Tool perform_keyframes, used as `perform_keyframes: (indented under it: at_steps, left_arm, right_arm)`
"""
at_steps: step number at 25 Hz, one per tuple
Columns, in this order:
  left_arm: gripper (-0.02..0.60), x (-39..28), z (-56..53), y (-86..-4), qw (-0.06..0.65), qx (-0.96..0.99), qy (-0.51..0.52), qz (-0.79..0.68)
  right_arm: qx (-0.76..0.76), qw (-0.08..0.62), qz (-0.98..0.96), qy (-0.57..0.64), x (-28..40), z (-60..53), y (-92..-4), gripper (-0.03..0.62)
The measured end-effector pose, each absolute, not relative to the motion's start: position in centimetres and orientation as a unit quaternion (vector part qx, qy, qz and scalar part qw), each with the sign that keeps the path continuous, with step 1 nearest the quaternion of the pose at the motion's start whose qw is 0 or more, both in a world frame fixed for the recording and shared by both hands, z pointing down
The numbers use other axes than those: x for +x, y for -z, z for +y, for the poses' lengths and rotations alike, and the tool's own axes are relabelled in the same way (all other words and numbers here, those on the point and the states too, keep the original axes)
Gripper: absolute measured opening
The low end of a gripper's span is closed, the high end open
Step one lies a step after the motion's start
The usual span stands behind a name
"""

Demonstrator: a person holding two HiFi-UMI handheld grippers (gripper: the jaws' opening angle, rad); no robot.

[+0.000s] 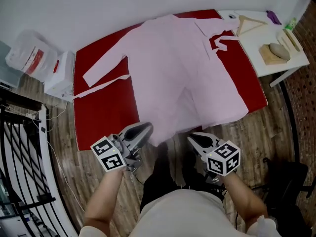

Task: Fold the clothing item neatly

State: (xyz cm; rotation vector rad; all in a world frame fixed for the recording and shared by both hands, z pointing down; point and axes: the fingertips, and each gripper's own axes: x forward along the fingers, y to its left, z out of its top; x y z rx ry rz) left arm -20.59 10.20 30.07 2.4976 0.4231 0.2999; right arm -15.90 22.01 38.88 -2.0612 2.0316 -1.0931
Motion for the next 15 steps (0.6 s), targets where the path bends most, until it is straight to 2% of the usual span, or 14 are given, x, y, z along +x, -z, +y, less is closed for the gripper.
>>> perform_keyframes:
  at_steps: [15]
  left_arm:
    - [0.006,-6.6,-2.1,-40.5,0.178,0.919,-0.273,0.221]
  right_arm:
    - [-0.726,-0.022,0.58,0.37,-13.6,14.7,-46.0,0.015]
